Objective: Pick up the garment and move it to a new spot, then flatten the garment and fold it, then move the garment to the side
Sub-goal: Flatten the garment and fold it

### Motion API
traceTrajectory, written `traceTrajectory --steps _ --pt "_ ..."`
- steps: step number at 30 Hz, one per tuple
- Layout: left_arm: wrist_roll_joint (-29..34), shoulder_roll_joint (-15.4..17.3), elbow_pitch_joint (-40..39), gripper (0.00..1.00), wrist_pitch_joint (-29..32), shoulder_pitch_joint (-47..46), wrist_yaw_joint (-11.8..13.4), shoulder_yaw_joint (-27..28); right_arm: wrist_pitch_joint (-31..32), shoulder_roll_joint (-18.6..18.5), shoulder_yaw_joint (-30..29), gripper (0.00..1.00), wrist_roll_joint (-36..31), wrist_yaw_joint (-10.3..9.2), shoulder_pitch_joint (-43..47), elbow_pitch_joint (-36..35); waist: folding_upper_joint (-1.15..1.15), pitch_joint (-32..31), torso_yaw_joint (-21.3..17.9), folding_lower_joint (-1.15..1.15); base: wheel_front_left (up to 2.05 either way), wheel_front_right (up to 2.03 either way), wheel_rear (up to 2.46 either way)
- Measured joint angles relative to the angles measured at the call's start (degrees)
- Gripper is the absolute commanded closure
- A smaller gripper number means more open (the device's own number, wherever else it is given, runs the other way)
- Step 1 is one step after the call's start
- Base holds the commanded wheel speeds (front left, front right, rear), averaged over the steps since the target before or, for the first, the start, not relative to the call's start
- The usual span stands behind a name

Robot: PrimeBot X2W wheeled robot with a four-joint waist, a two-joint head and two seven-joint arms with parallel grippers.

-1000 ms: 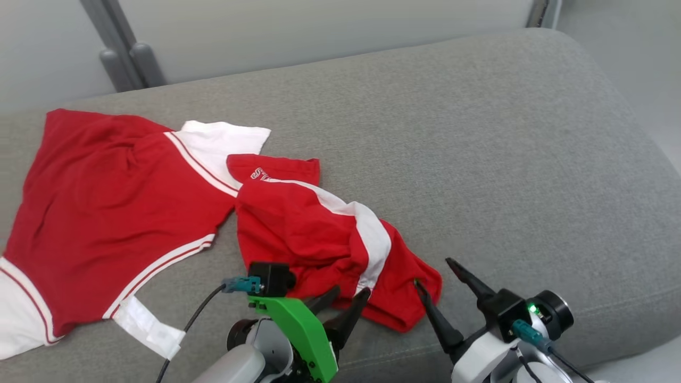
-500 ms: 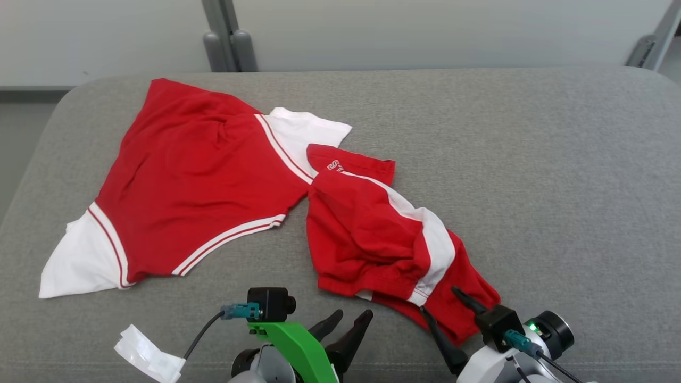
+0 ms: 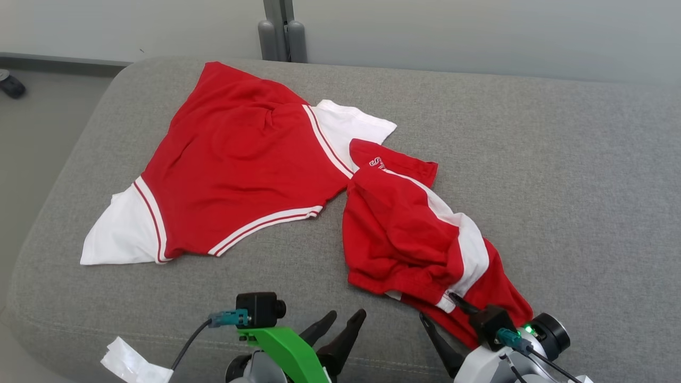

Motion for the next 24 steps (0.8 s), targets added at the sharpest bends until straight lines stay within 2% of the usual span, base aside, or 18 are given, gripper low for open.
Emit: traceTrajectory --steps 22,23,24 --pt "-0.2 1.0 -4.0 0.0 -0.1 0.2 1.0 1.1 1.8 -0.6 0.2 0.0 -2.0 -1.05 -5.8 3.8 0.0 3.6 -0.3 0.0 0.0 0.0 0.0" --pt "-0.3 1.1 -4.0 0.0 -0.1 0.2 1.0 1.1 1.8 -0.6 0.2 0.22 -2.1 -1.11 -5.9 4.0 0.0 3.7 -0.3 0.0 0.0 0.0 0.0" --pt "-0.3 1.2 -4.0 0.0 -0.1 0.2 1.0 1.2 1.8 -0.6 0.3 0.5 -2.1 -1.12 -5.9 4.2 0.0 3.7 -0.2 0.0 0.0 0.0 0.0"
